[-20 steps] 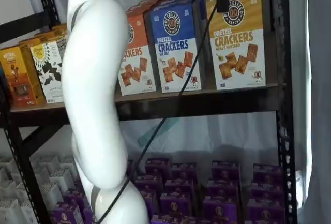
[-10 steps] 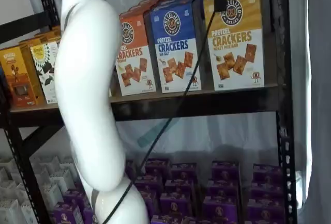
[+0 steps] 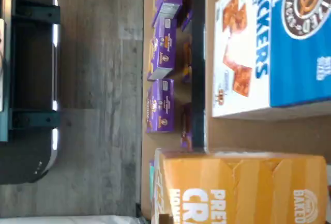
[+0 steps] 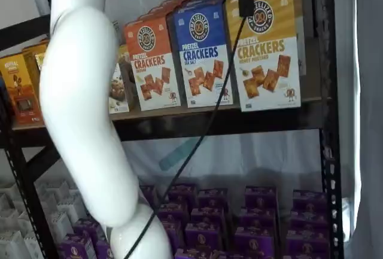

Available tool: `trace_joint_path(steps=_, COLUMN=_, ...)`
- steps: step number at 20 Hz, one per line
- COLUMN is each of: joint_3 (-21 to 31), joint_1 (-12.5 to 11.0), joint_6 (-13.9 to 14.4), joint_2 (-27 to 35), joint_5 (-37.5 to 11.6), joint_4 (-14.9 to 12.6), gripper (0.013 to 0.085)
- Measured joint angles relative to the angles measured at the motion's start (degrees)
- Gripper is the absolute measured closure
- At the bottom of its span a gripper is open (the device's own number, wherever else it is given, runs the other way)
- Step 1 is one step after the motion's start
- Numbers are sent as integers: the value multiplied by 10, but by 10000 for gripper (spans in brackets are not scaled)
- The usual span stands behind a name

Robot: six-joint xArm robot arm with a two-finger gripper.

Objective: Retrieve the yellow and white box located on the top shelf, the sixth one from the left

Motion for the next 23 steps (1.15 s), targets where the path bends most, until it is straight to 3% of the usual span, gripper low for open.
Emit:
trace_joint_path(steps=7, joint_3=49, joint_1=11, joint_6=8, joint_2=-58, joint_5=22, joint_4=-12, gripper=410)
trace_joint_path(steps=16, joint_3=116, joint_1=51, joint_6=39, joint_2=-126, joint_5=48, joint_4=-35, gripper=410)
trace_joint_path(steps=23, joint_3=152, joint_1=65, joint_6=56, joint_2=-158, joint_5=50, joint_4=-29, gripper=410)
